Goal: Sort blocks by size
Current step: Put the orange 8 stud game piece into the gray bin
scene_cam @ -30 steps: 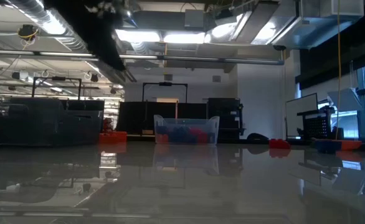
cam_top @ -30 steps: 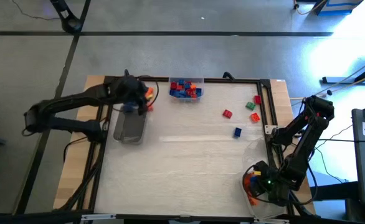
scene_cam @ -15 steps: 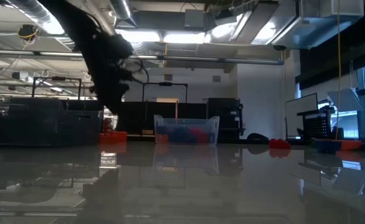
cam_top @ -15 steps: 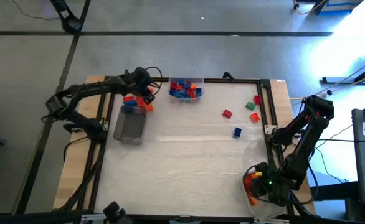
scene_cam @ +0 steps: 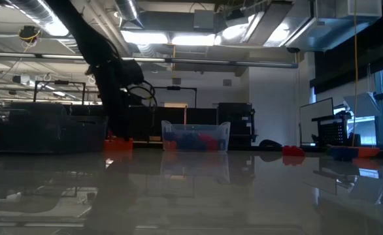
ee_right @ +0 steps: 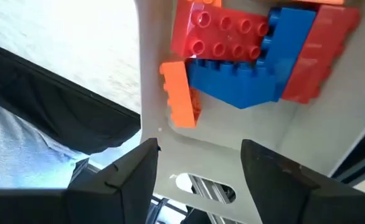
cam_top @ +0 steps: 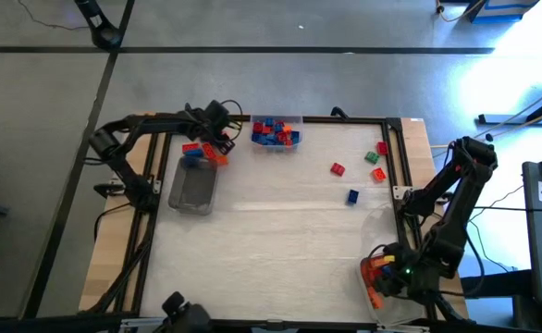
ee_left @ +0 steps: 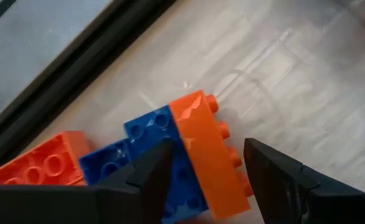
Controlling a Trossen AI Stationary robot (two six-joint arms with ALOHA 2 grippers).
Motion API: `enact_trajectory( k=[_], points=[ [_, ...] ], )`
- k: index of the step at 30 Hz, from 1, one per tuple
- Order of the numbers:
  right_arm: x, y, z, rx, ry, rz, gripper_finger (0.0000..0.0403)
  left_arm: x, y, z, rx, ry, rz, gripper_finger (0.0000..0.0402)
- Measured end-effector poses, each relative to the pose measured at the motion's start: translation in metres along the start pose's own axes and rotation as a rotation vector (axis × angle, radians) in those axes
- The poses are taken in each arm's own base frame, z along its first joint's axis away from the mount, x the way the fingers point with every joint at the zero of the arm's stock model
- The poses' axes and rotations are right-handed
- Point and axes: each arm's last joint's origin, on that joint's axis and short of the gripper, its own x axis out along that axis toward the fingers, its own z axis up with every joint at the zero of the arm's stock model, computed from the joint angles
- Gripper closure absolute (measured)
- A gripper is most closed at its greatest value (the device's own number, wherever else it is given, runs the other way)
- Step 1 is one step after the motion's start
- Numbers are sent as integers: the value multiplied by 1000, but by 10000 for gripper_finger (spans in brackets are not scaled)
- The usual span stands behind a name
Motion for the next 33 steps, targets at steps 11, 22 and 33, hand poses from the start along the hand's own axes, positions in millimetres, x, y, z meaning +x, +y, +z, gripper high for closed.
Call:
enact_trajectory(
  k=[11, 22, 33],
  points=[
    [-4, -5, 5, -26, -68, -59, 175, 7, -3, 0, 58, 8, -28, 233],
    [-6, -5, 5, -29, -59, -51, 175, 7, -6, 1, 176, -13, -54, 327],
    [-31, 8, -6, -31, -22, 38, 175, -34, -16, 1, 254, -49, -78, 325]
  ],
)
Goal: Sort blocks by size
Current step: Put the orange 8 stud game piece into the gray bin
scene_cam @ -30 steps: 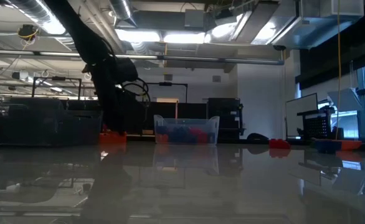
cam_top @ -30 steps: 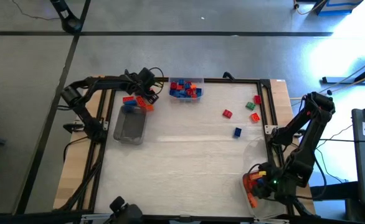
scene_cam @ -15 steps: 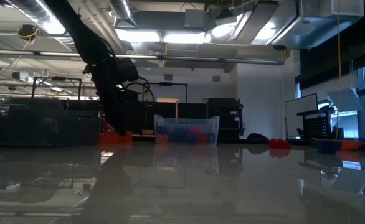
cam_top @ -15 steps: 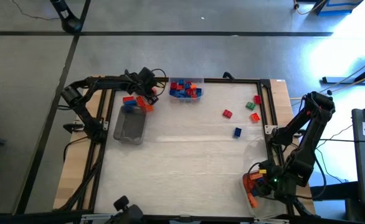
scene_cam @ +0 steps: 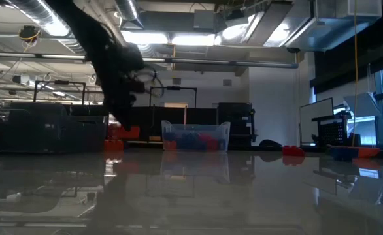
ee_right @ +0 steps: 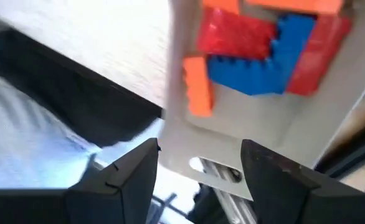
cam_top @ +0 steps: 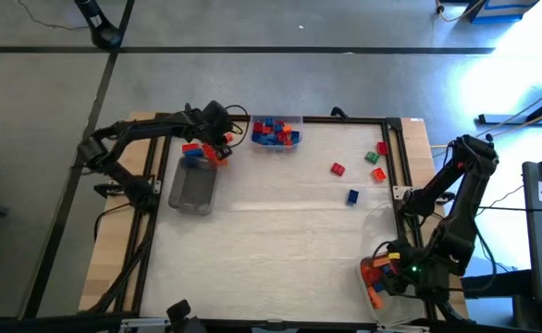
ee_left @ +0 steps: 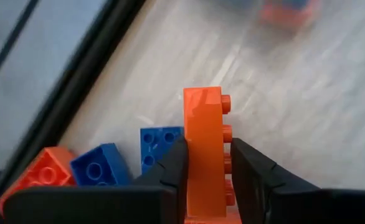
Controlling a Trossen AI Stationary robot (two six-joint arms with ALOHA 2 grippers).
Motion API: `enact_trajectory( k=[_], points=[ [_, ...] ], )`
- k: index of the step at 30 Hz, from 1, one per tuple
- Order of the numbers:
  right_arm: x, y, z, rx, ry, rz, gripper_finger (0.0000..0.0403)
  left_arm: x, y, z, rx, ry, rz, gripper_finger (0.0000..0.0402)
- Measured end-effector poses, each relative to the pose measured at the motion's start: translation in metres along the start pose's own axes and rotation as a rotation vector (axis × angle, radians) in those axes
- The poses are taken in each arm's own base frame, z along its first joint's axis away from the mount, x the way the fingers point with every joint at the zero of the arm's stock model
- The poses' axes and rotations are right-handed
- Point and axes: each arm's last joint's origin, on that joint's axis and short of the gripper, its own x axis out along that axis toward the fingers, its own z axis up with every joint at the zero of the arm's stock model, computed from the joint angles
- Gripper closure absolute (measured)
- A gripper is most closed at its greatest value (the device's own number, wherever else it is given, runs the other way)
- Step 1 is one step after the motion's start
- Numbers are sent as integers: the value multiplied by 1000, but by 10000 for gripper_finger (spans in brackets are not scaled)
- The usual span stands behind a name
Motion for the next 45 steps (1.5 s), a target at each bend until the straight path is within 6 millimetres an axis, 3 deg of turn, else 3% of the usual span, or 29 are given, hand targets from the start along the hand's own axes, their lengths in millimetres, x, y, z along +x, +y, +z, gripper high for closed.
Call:
enact_trajectory(
  k=[7, 12, 18, 23, 29, 32, 37, 45],
  points=[
    [-26, 20, 12, -188, -365, 218, 175, -50, -13, 7, 61, -166, -32, 323],
    [-31, 37, 31, -334, -684, 331, 175, -87, -31, 7, 156, -340, -268, 321],
    [-36, 53, 59, -400, -925, 286, 175, -117, -58, 11, 244, -520, -480, 324],
    [-39, 69, 87, -477, -1144, 171, 175, -130, -85, 18, 306, -634, -556, 319],
    [-17, 104, 119, -664, -1347, -86, 175, -139, -116, 18, 338, -742, -656, 323],
    [-6, 123, 141, -739, -1340, -159, 175, -145, -126, 19, 345, -791, -695, 323],
    [1, 157, 173, -940, -1304, -117, 175, -154, -137, 19, 368, -850, -734, 322],
    [-22, 181, 198, -1091, -1417, 45, 175, -156, -141, 19, 378, -864, -747, 324]
  ],
)
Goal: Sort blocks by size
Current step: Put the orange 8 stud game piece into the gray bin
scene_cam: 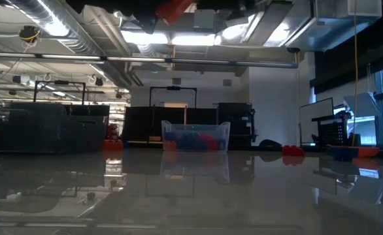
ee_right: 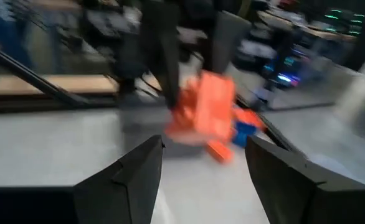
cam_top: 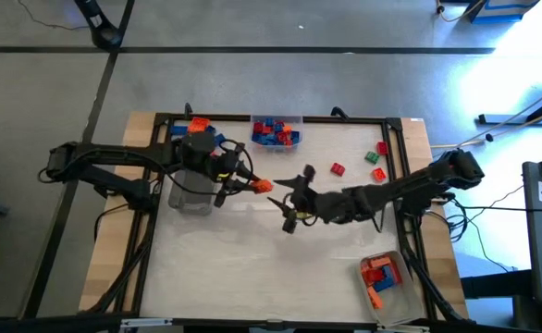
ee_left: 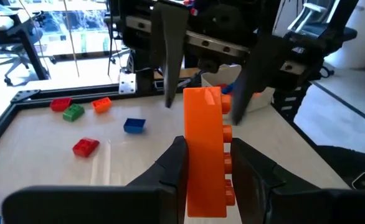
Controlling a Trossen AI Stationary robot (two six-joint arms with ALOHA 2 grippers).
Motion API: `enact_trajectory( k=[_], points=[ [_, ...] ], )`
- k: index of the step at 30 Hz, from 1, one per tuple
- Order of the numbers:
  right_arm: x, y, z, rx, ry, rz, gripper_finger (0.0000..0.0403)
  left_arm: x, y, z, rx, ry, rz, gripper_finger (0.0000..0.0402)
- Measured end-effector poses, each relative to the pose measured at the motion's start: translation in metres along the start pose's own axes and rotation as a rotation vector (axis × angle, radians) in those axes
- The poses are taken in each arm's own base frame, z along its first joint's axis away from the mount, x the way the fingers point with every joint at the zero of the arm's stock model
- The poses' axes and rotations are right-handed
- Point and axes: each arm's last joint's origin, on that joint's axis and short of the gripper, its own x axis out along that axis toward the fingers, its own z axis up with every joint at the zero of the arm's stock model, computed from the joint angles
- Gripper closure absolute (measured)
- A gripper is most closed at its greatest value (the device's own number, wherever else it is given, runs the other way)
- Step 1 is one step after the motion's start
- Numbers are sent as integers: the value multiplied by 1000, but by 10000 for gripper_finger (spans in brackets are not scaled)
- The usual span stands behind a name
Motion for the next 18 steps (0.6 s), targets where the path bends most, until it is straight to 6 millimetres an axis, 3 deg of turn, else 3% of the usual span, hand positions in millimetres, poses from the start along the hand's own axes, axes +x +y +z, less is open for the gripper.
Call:
enact_trajectory(
  k=[6, 18],
  points=[
    [19, -6, 1, 10, -67, 98, 175, 0, -1, 0, 2, -4, -4, 323],
    [25, -14, 3, 56, -80, 133, 176, 0, -1, 1, 11, -4, -4, 321]
  ],
)
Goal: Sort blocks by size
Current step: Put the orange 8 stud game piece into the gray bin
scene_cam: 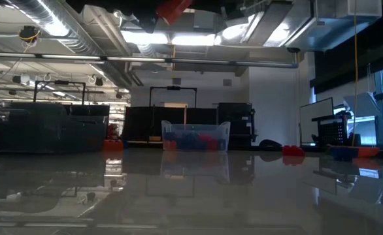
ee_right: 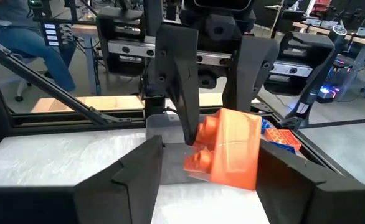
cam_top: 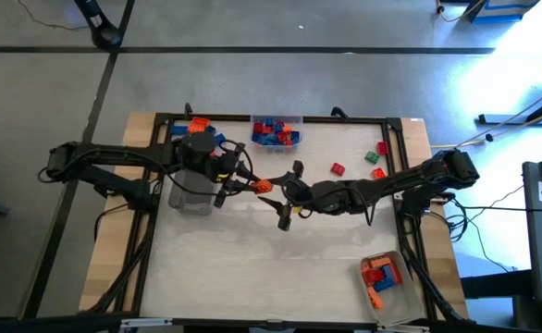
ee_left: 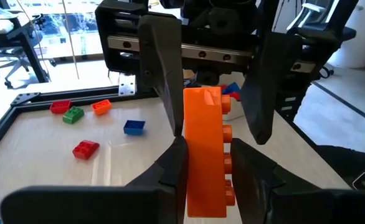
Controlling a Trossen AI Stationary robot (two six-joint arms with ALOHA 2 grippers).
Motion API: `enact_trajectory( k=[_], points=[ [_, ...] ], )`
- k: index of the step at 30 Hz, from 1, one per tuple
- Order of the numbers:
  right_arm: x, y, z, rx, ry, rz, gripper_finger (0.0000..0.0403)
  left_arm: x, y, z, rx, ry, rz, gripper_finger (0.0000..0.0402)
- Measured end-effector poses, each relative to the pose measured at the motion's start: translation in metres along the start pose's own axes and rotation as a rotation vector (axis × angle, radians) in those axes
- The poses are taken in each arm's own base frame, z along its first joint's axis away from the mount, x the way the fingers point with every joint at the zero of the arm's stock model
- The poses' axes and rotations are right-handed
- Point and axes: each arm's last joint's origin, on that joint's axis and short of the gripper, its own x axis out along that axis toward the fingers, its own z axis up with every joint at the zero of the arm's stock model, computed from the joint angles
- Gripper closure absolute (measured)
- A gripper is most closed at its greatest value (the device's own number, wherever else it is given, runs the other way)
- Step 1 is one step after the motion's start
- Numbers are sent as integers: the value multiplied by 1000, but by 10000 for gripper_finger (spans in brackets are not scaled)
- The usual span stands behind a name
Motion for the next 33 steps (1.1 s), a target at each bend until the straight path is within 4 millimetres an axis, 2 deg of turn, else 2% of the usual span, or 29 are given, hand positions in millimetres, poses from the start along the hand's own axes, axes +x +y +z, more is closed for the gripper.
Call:
enact_trajectory(
  k=[4, 10, 11, 16, 22, 25, 29, 33],
  points=[
    [1, -1, 0, 5, 0, 8, 205, 0, 0, 0, 4, 0, 0, 323],
    [3, -6, -2, 5, 15, 2, 307, 0, 0, 0, 21, 5, -2, 311],
    [4, -6, -2, -7, 16, 1, 314, 0, 0, 0, 22, 5, -2, 308],
    [5, -9, -3, -38, 28, 20, 314, 0, 0, -1, 21, 11, -2, 289],
    [3, -9, -4, -53, 51, -23, 314, -4, 7, -2, -30, 25, 27, 235],
    [-12, -6, 1, -71, 86, -27, 312, -14, 11, -4, -43, 78, 48, 217],
    [-45, 0, 12, -44, 147, -37, 312, -32, 15, -9, -67, 153, 93, 211],
    [-81, 5, 18, 59, 233, 8, 312, -46, 17, -13, -84, 218, 146, 214]
  ],
)
